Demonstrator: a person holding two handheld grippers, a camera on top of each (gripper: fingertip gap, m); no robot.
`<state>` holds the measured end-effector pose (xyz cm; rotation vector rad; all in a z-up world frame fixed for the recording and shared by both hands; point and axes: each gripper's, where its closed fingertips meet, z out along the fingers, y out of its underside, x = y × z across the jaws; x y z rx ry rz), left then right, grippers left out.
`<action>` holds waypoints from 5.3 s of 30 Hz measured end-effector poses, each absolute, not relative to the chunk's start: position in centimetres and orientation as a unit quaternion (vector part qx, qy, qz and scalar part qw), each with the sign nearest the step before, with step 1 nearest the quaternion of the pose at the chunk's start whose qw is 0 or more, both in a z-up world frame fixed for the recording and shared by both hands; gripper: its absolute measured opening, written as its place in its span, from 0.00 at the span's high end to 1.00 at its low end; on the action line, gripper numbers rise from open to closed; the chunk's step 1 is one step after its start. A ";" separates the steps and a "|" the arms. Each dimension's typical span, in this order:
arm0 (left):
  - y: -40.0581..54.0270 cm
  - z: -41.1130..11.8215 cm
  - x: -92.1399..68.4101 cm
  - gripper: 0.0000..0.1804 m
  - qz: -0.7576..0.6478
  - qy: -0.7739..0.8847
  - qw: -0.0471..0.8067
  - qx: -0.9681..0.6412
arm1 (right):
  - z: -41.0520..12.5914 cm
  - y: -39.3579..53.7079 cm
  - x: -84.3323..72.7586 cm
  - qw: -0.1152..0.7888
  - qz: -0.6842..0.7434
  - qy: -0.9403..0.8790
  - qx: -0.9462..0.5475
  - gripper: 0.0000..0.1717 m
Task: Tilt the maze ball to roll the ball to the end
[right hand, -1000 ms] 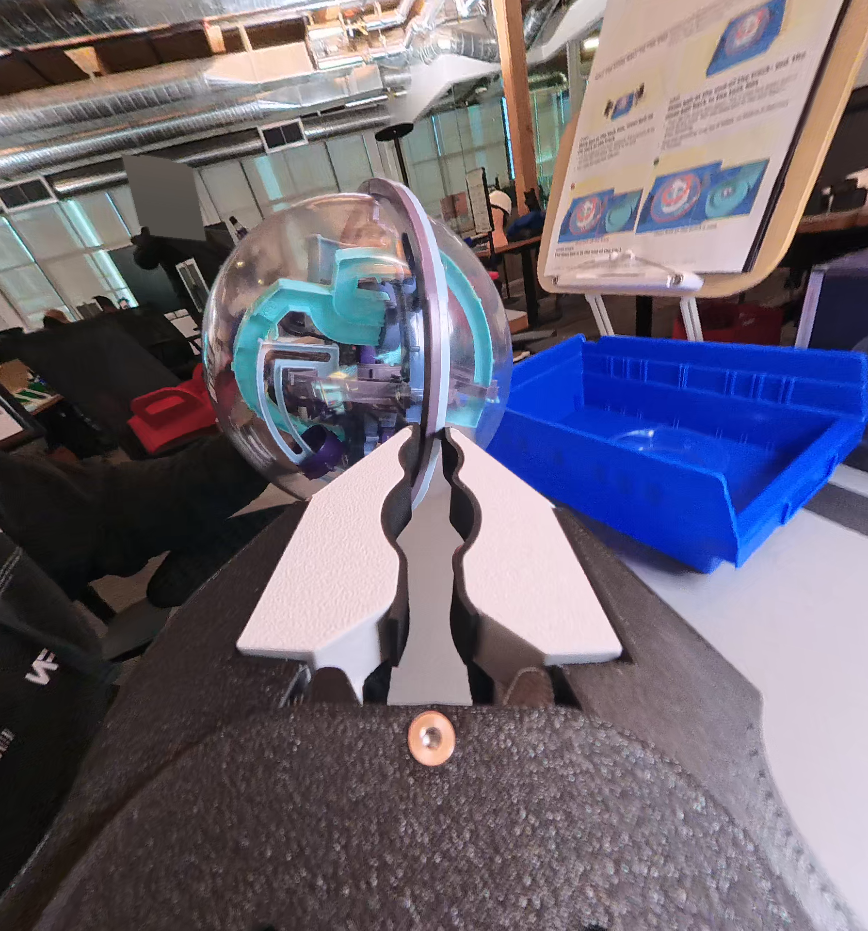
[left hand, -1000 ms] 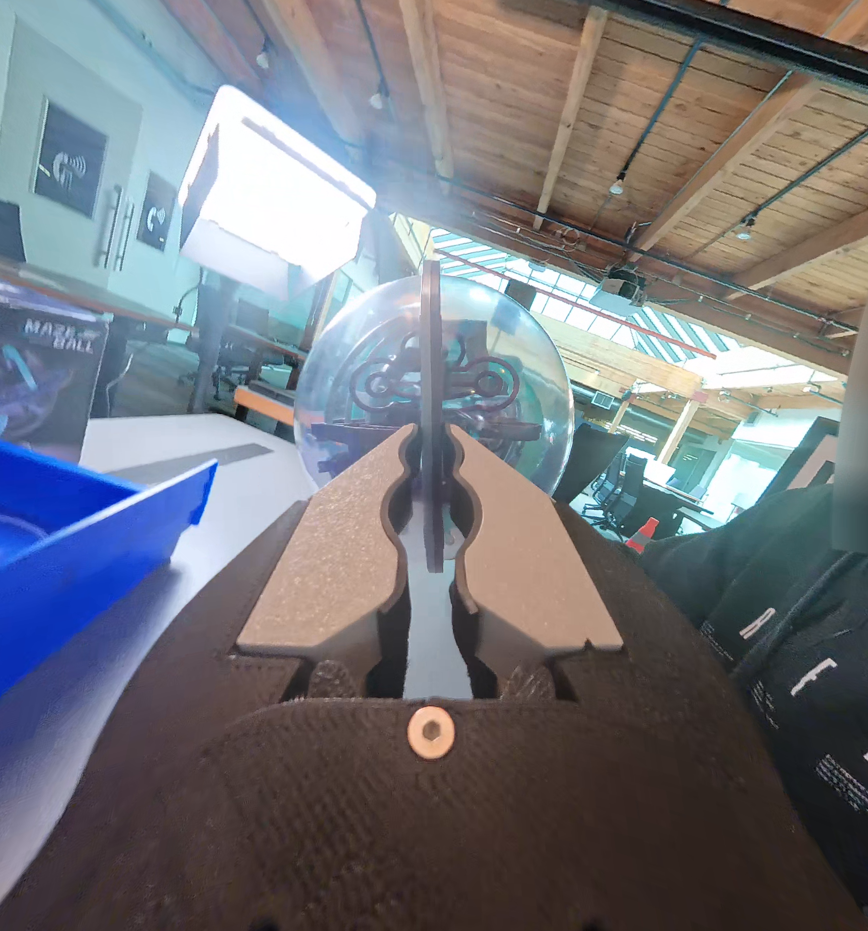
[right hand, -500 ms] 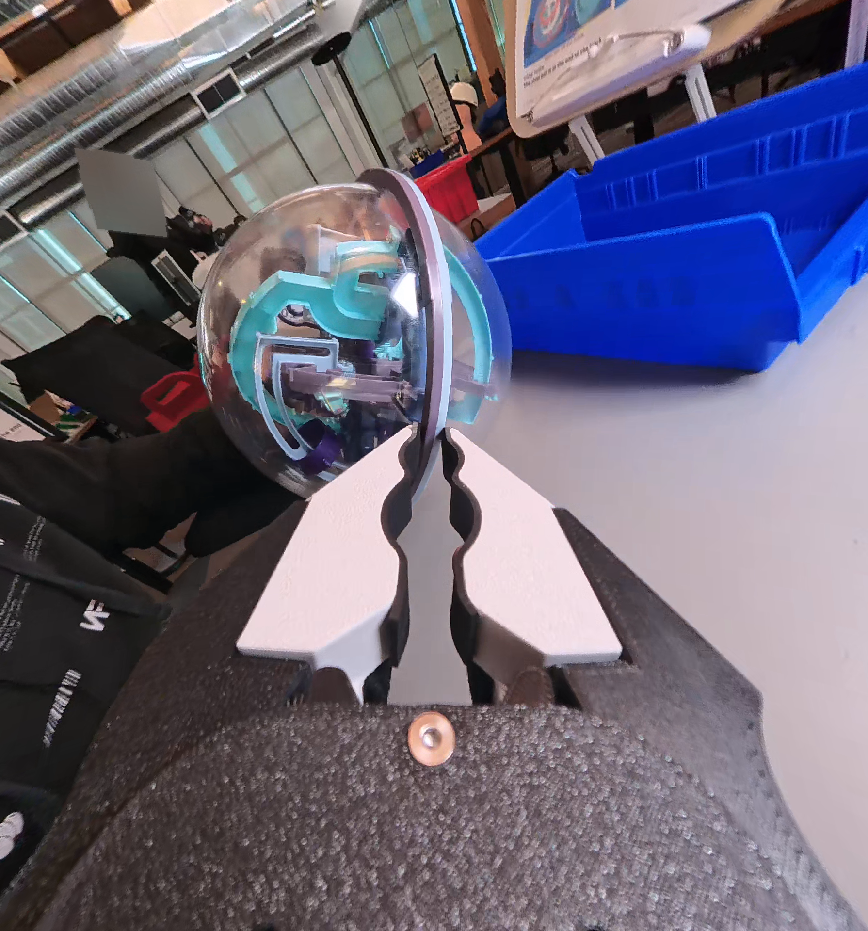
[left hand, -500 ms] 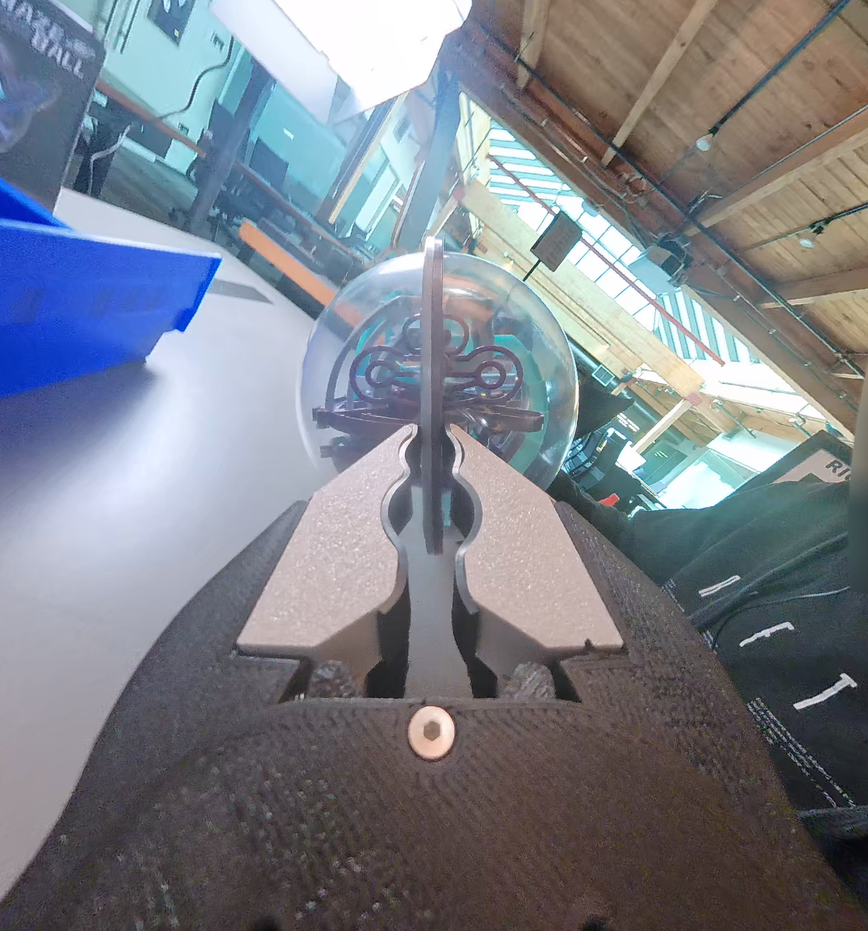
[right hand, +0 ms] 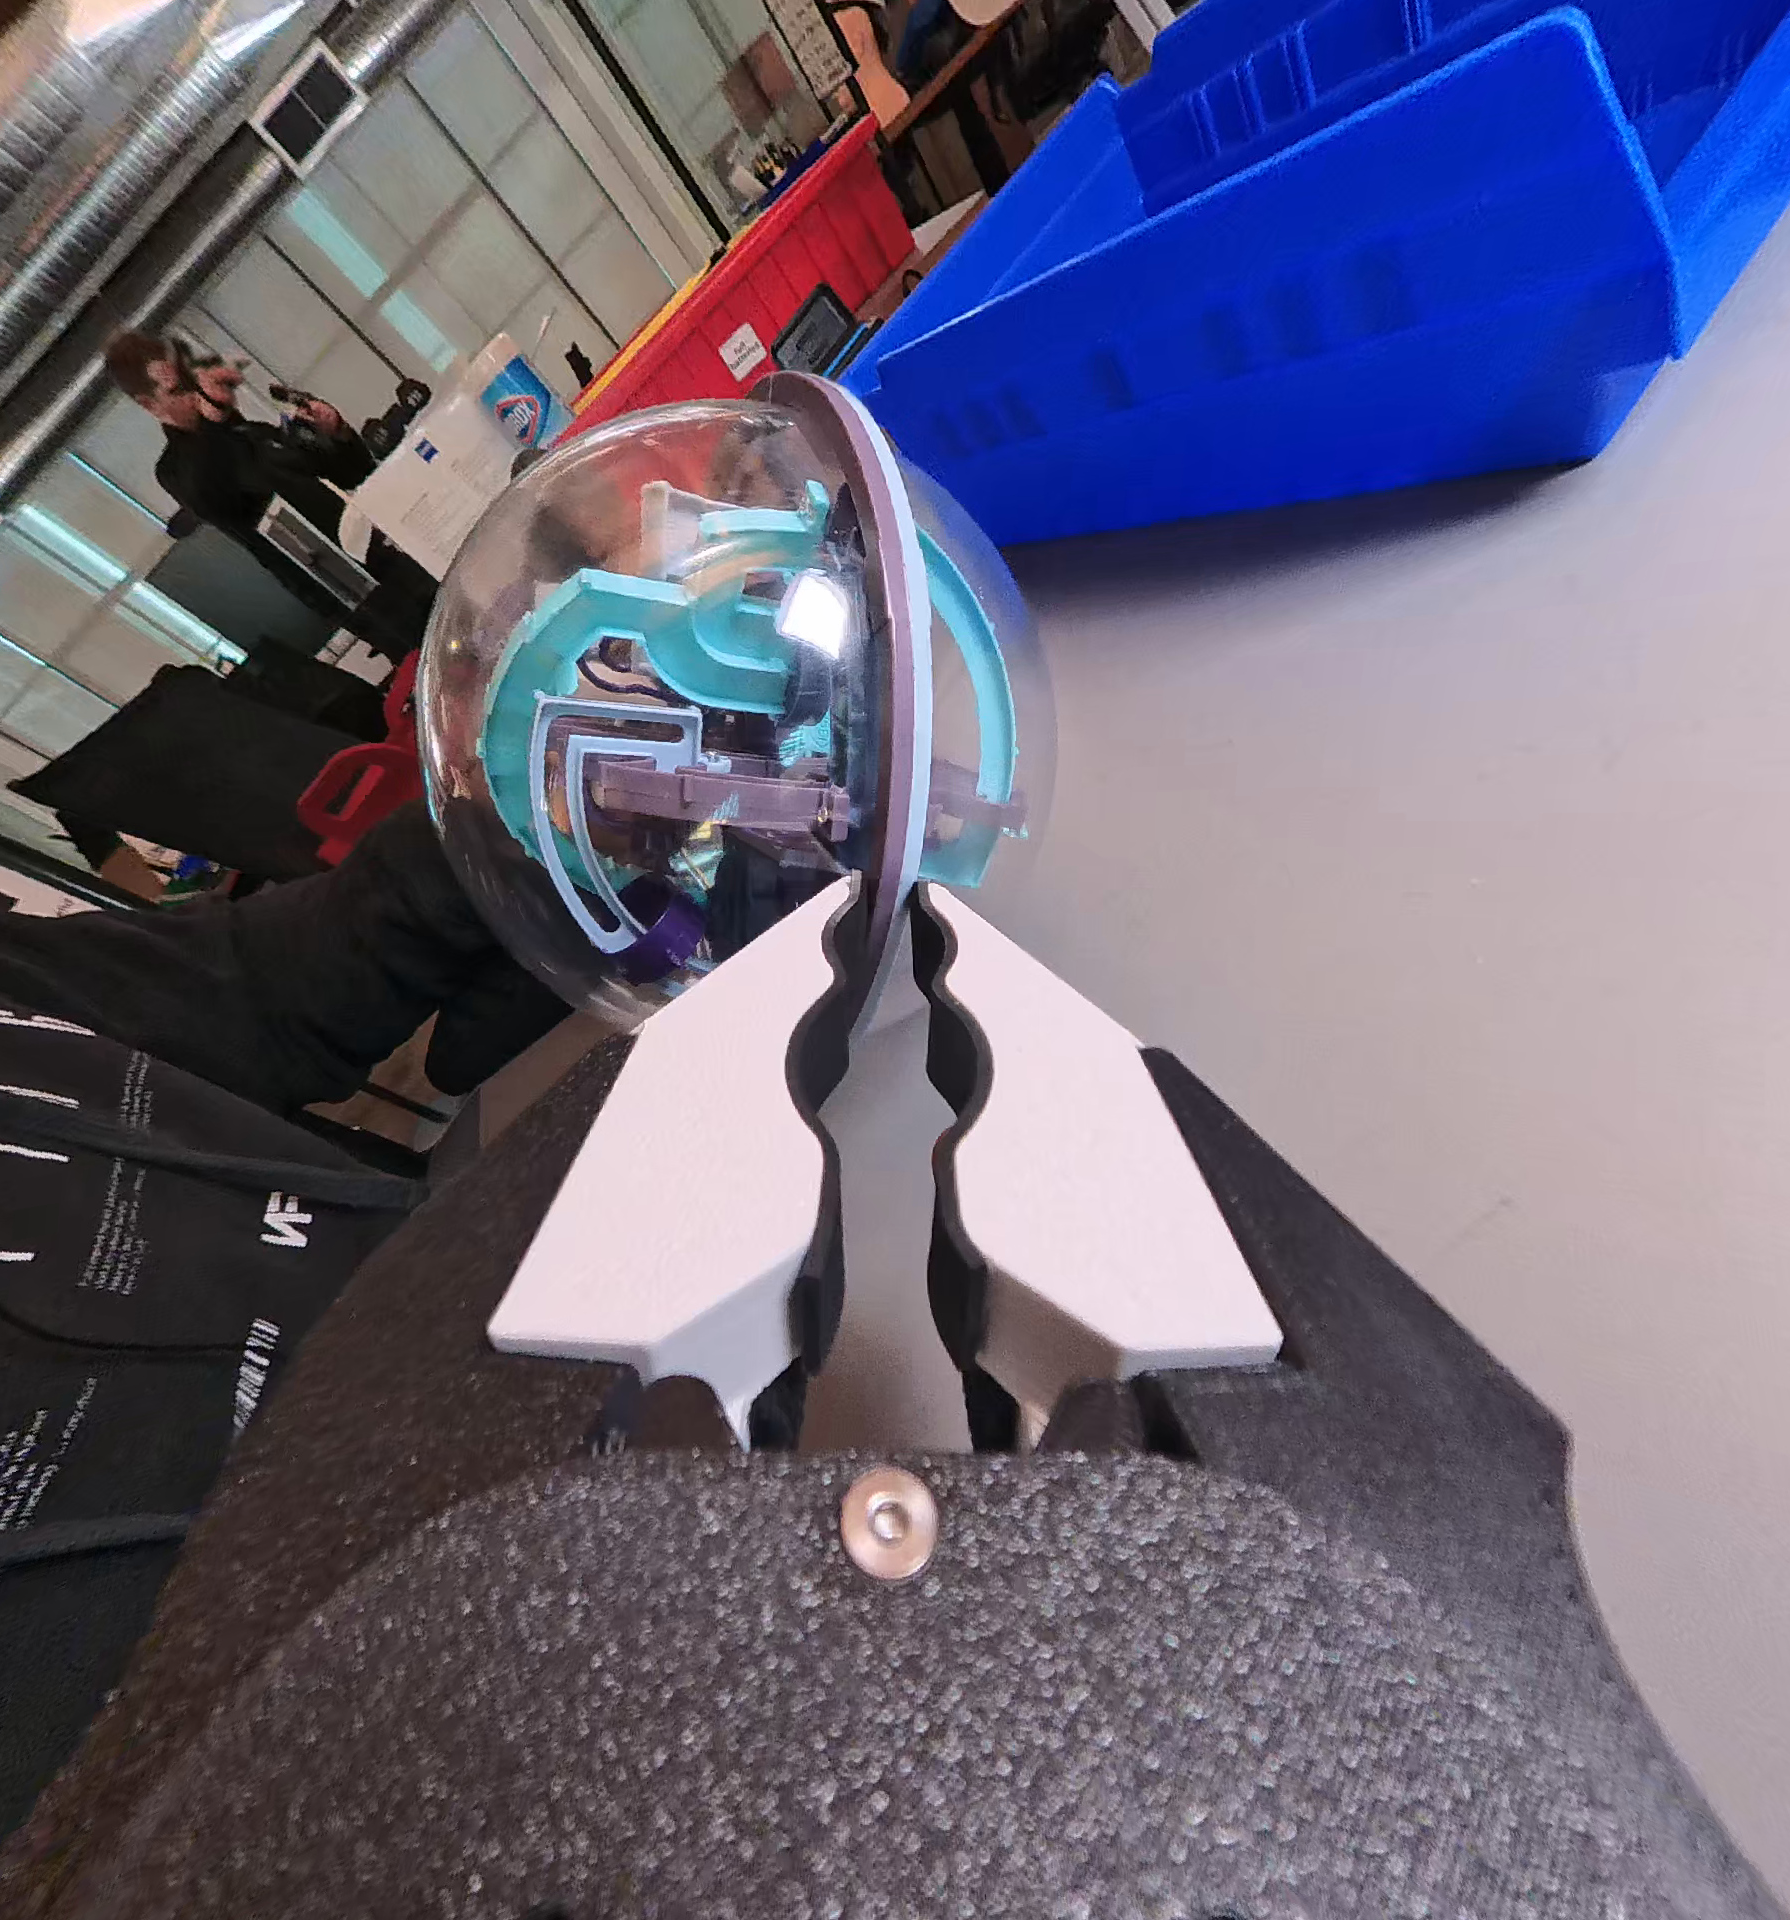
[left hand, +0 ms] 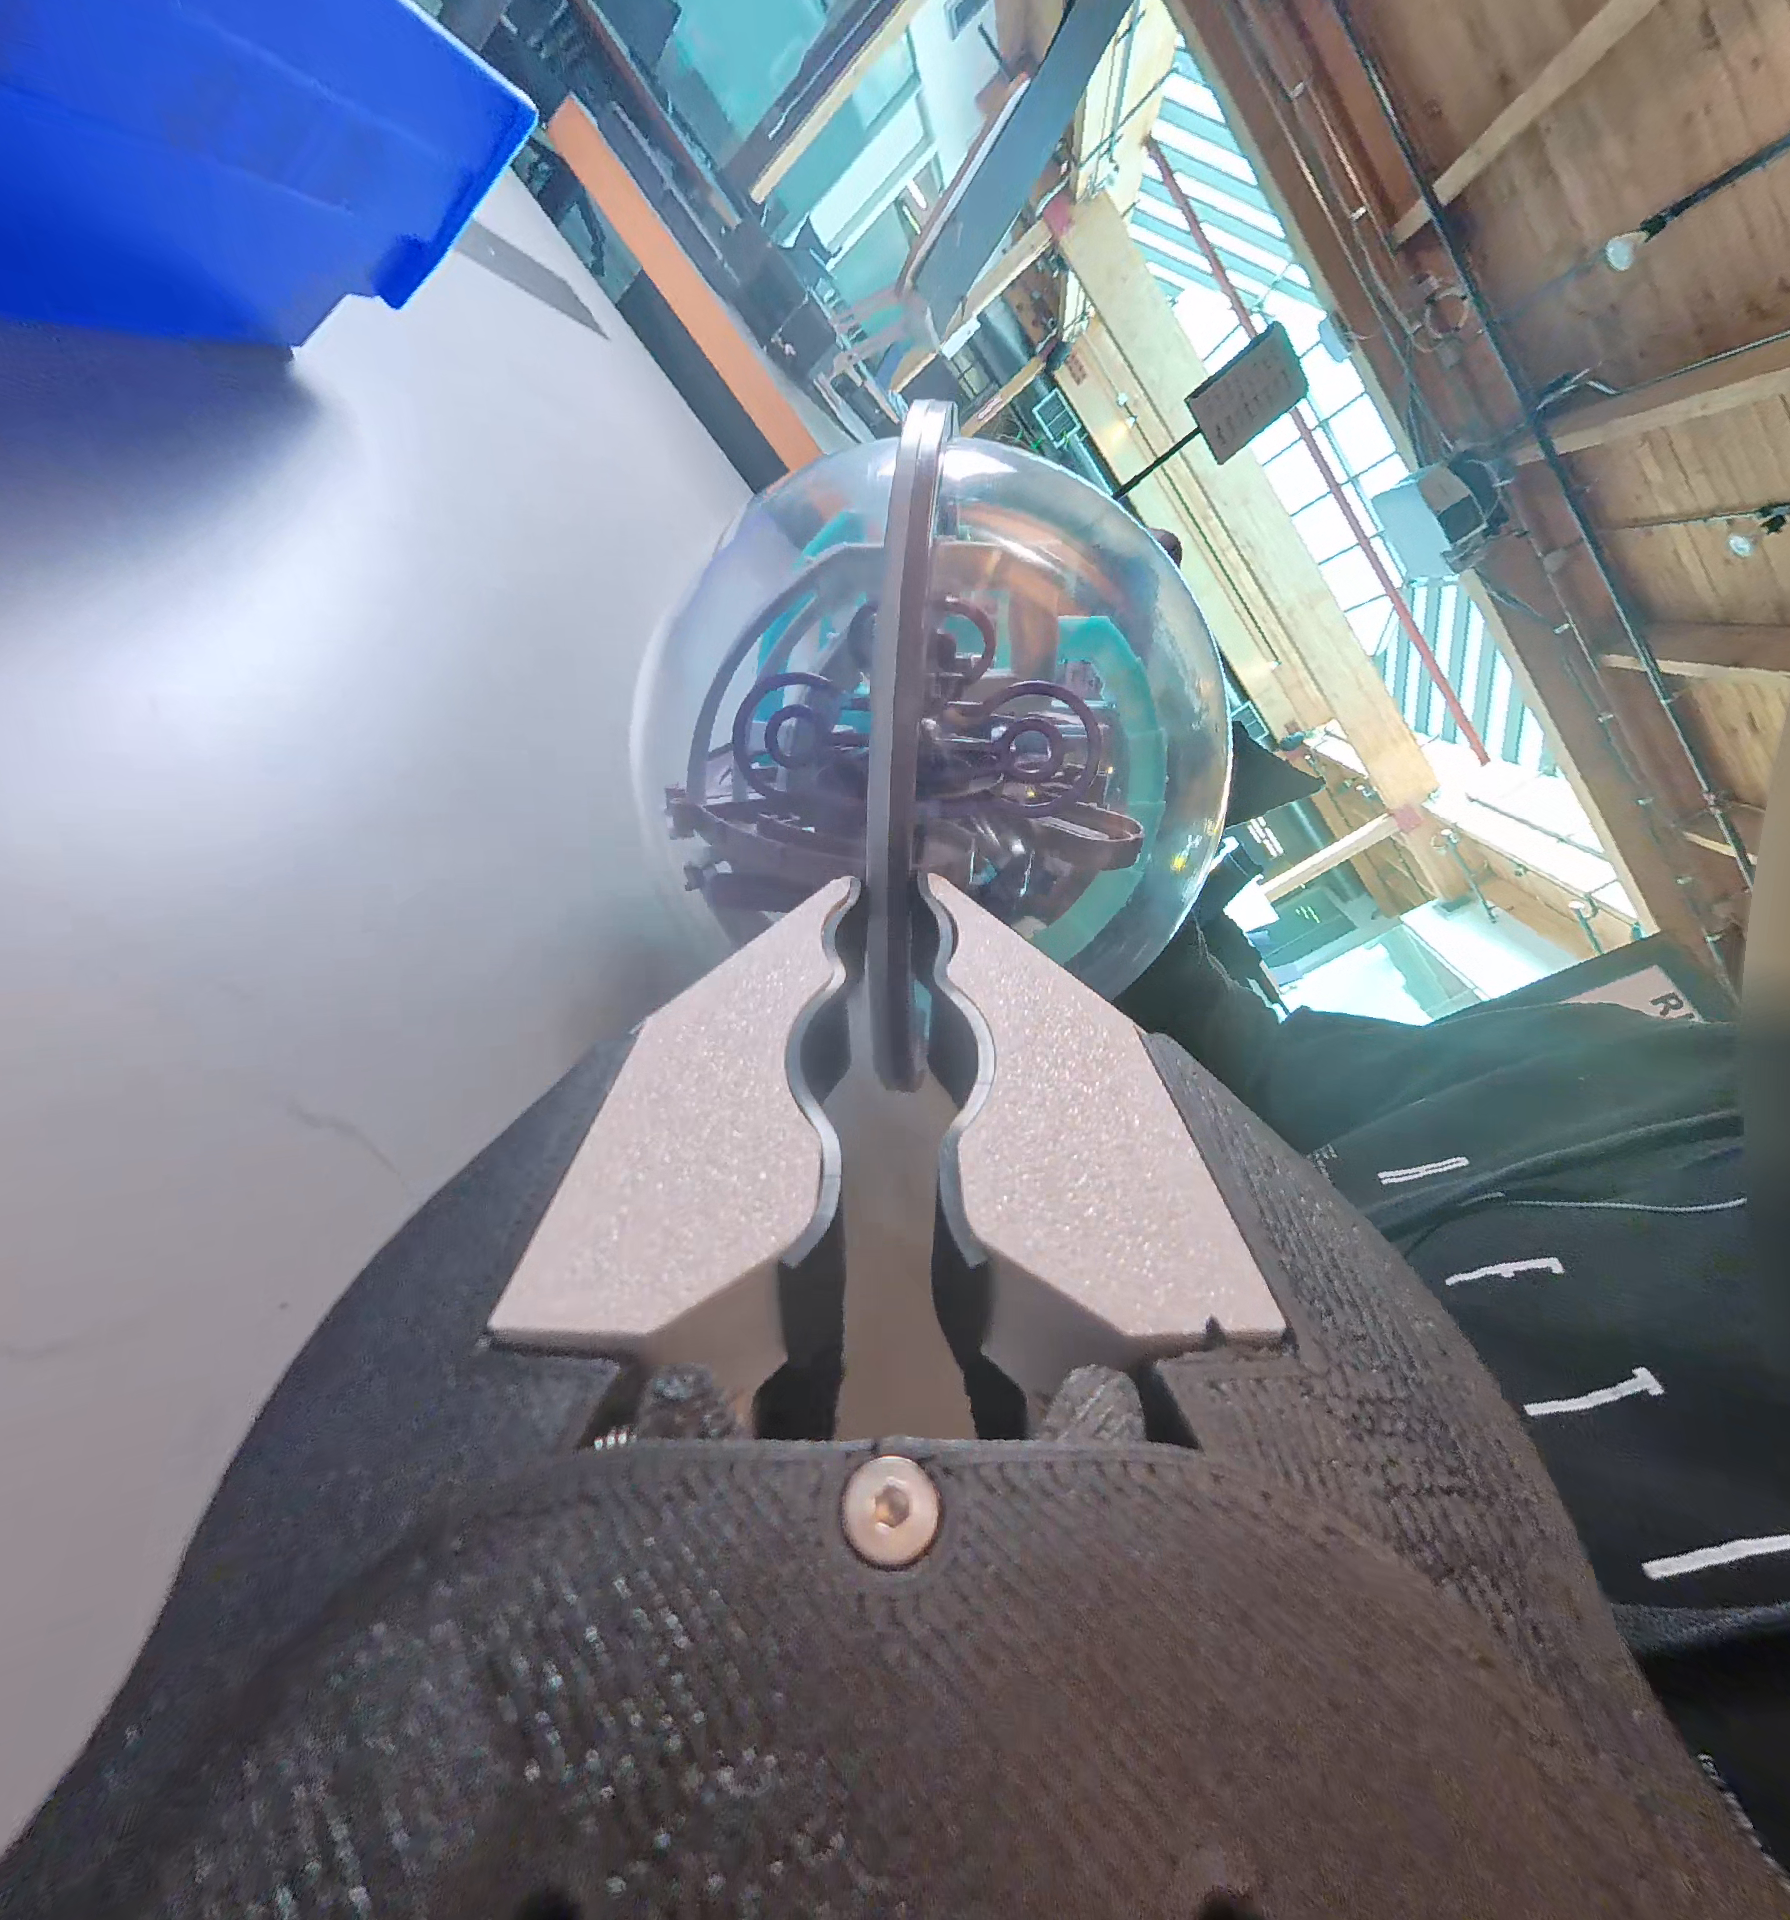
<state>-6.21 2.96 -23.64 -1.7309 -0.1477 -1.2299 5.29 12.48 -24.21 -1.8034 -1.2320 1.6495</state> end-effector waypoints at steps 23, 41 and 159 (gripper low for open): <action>0.2 -24.4 -5.0 0.97 -0.599 -0.169 0.355 -0.697 | -25.4 8.0 7.6 0.032 0.580 -0.411 -0.703 0.97; -2.9 -24.5 -2.4 0.97 -0.652 -0.205 0.304 -0.664 | -25.1 5.4 9.8 -0.061 0.586 -0.363 -0.722 0.97; 4.7 -23.6 -4.4 0.24 -0.387 0.157 0.519 -0.746 | -22.0 7.5 1.3 0.349 0.497 -0.618 -0.499 0.35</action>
